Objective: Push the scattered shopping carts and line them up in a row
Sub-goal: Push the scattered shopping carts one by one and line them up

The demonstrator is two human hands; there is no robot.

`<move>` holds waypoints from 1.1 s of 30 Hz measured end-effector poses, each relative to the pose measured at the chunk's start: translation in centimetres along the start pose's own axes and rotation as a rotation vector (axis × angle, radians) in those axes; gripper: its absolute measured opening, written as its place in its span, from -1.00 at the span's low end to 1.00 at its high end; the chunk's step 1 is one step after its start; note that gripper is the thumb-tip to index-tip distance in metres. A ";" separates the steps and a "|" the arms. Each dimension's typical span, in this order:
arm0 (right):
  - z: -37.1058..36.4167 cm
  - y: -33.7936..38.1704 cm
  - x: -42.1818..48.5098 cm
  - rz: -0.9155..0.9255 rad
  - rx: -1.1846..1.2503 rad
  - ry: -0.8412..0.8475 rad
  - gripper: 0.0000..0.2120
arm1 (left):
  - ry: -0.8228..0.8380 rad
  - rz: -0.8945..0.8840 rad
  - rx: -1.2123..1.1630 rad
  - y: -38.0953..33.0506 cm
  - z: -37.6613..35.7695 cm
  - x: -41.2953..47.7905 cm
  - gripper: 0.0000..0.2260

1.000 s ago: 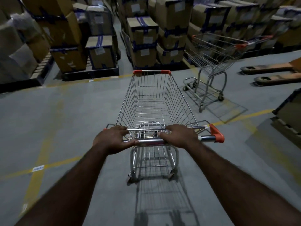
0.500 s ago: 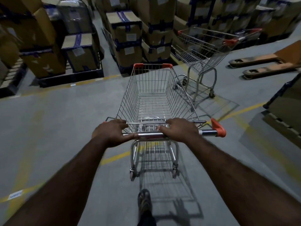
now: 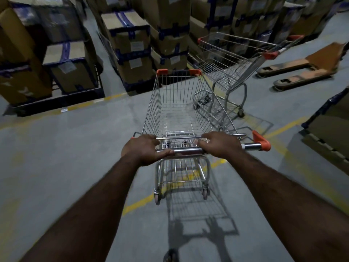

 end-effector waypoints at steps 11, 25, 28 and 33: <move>2.8 -2.3 12.6 0.022 -0.015 -0.012 -0.32 | -0.018 -0.015 0.047 0.6 0.9 13.4 -0.08; 7.4 -8.2 34.1 0.099 -0.059 -0.005 -0.28 | -0.021 0.092 0.042 -1.4 2.5 33.6 -0.13; 7.9 -9.3 38.2 0.118 -0.050 0.006 -0.24 | -0.017 0.111 0.048 -1.6 2.6 37.3 -0.11; 8.9 -10.1 45.0 0.147 -0.024 0.016 -0.25 | -0.031 0.141 0.037 -1.0 2.9 43.6 -0.08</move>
Point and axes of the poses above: each hand's wrist, its own x-axis towards the middle knuckle, its own z-axis out of the back of the hand, y = z × x, the point moved 8 cm from there along x, towards the middle knuckle, and after that the axes turned 6 degrees about -y, right-handed, at the moved point
